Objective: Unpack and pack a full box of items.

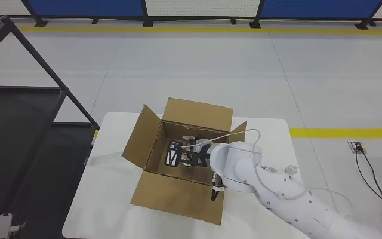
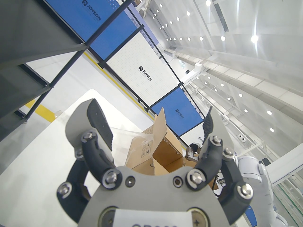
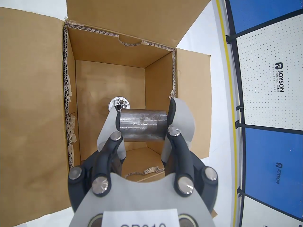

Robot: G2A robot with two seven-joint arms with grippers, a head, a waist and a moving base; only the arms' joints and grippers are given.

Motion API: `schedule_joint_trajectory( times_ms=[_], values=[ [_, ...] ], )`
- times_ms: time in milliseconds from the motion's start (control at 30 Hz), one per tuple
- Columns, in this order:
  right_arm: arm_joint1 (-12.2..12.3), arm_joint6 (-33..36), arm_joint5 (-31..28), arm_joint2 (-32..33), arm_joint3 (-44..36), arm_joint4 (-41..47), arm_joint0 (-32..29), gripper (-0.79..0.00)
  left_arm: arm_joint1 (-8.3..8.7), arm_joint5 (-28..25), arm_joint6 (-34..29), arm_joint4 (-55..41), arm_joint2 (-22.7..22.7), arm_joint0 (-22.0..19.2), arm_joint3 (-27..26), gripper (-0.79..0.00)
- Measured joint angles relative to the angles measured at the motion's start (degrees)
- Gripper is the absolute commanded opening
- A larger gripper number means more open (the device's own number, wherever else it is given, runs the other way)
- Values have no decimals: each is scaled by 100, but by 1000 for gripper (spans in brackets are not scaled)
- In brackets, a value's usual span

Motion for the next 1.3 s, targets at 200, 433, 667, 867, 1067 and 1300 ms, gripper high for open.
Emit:
schedule_joint_trajectory(
  times_ms=[200, 433, 667, 867, 1067, 1300],
  values=[
    [0, 0, 0, 0, 0, 0, 0, -785, 0, 0, 0, 0, 0, 0, 0, 0],
    [0, 0, 0, 0, 0, 0, 0, -785, 0, 0, 0, 0, 0, 0, 0, 0],
    [0, 0, 0, 0, 0, 0, 0, -785, 0, 0, 0, 0, 0, 0, 0, 0],
    [0, 0, 0, 0, 0, 0, 0, -785, 0, 0, 0, 0, 0, 0, 0, 0],
    [0, 0, 0, 0, 0, 0, 0, -785, 0, 0, 0, 0, 0, 0, 0, 0],
    [-77, -22, -38, -35, 672, 223, -68, -785, 0, 0, 0, 0, 0, 0, 0, 0]
  ],
)
